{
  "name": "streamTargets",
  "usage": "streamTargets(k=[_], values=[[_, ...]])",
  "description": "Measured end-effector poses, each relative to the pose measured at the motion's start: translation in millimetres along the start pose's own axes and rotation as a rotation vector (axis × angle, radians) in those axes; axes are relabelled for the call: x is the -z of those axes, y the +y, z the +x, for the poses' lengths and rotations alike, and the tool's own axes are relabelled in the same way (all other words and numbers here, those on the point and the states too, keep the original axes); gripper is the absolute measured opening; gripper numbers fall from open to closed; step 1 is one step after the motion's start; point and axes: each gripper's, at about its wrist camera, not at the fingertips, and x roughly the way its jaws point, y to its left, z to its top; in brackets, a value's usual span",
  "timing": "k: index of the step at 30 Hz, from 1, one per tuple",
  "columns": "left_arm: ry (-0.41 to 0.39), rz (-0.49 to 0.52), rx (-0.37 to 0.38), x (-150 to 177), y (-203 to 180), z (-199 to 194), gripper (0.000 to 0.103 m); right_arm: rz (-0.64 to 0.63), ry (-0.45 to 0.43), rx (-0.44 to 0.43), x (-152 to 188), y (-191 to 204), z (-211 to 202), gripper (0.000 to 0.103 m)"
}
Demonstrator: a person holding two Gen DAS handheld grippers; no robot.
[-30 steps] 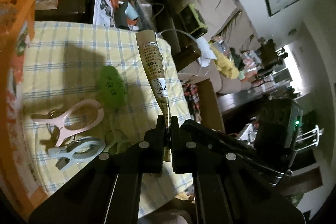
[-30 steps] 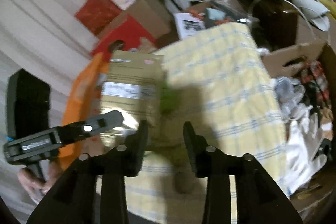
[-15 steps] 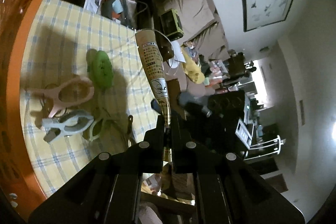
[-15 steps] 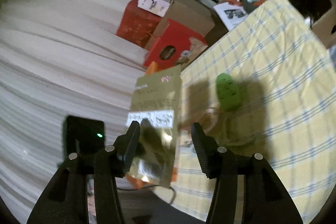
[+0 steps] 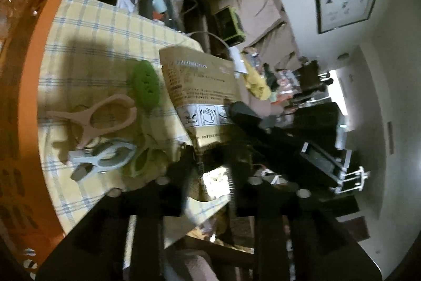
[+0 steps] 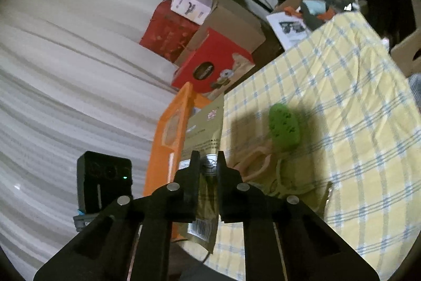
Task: Organize objects
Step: 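Carry the gold packet with the right gripper over the orange basket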
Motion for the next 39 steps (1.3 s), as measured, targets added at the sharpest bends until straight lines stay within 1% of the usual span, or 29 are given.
streamTargets(k=[2, 3, 5, 7, 9, 11, 15, 20, 24, 25, 27, 29, 30, 31, 32, 33, 34, 37, 38, 39], values=[[-0.004, -0.008, -0.021, -0.9, 2.1, 1.0, 0.034, -0.026, 0.001, 0.049, -0.3, 5.1, 0.7, 0.005], [-0.007, -0.014, -0.018, -0.5, 3.5, 1.0, 0.037, -0.053, 0.006, 0.093, 0.0, 9.5, 2.8, 0.005], [-0.02, -0.04, -0.019, -0.7, 7.9, -1.8, 0.051, -0.094, 0.02, 0.159, 2.8, 13.5, 8.3, 0.005], [-0.032, -0.059, -0.016, -0.8, 11.2, -4.1, 0.056, -0.121, 0.048, 0.19, 6.7, 15.3, 17.3, 0.005], [-0.033, -0.08, -0.008, -2.0, 13.9, -4.4, 0.056, -0.154, 0.062, 0.234, 11.4, 17.6, 24.9, 0.005], [-0.035, -0.112, 0.002, -2.6, 16.3, -4.2, 0.057, -0.218, 0.063, 0.297, 18.7, 24.2, 31.0, 0.005], [-0.031, -0.142, 0.019, -8.9, 18.6, -0.2, 0.058, -0.384, 0.059, 0.413, 39.3, 44.1, 39.5, 0.005], [-0.003, -0.169, 0.025, -15.8, 16.1, 12.8, 0.058, -0.558, 0.064, 0.516, 61.3, 65.0, 49.9, 0.005], [0.024, -0.167, 0.019, -21.5, 12.0, 22.4, 0.058, -0.659, 0.074, 0.581, 77.0, 74.4, 60.4, 0.005], [0.035, -0.16, 0.007, -22.9, 10.9, 25.0, 0.058, -0.68, 0.076, 0.595, 81.3, 75.6, 62.6, 0.005], [0.063, -0.169, -0.035, -24.3, 12.5, 30.4, 0.052, -0.712, 0.07, 0.621, 86.5, 76.7, 65.1, 0.005], [0.089, -0.193, -0.048, -25.4, 18.4, 36.3, 0.043, -0.738, 0.067, 0.645, 90.4, 76.9, 67.3, 0.005], [0.096, -0.195, -0.052, -25.4, 19.8, 37.8, 0.04, -0.748, 0.067, 0.656, 91.6, 76.4, 68.2, 0.005], [0.101, -0.196, -0.06, -25.7, 21.2, 39.4, 0.034, -0.757, 0.067, 0.667, 92.5, 75.5, 68.9, 0.005], [0.106, -0.198, -0.071, -25.7, 22.8, 40.9, 0.024, -0.767, 0.066, 0.677, 93.0, 74.7, 69.5, 0.005], [0.106, -0.201, -0.078, -25.3, 24.0, 41.9, 0.024, -0.779, 0.063, 0.691, 94.1, 73.5, 69.8, 0.005], [0.107, -0.212, -0.068, -24.9, 26.3, 43.3, 0.023, -0.785, 0.065, 0.695, 94.0, 73.2, 70.1, 0.005], [0.095, -0.232, -0.068, -23.6, 31.7, 44.2, 0.009, -0.798, 0.07, 0.705, 95.8, 71.4, 71.0, 0.007], [0.092, -0.236, -0.057, -23.1, 33.2, 44.1, 0.006, -0.8, 0.071, 0.703, 95.9, 71.0, 70.7, 0.009], [0.09, -0.235, -0.053, -22.3, 33.3, 44.7, 0.005, -0.8, 0.071, 0.698, 97.3, 72.9, 69.3, 0.011]])
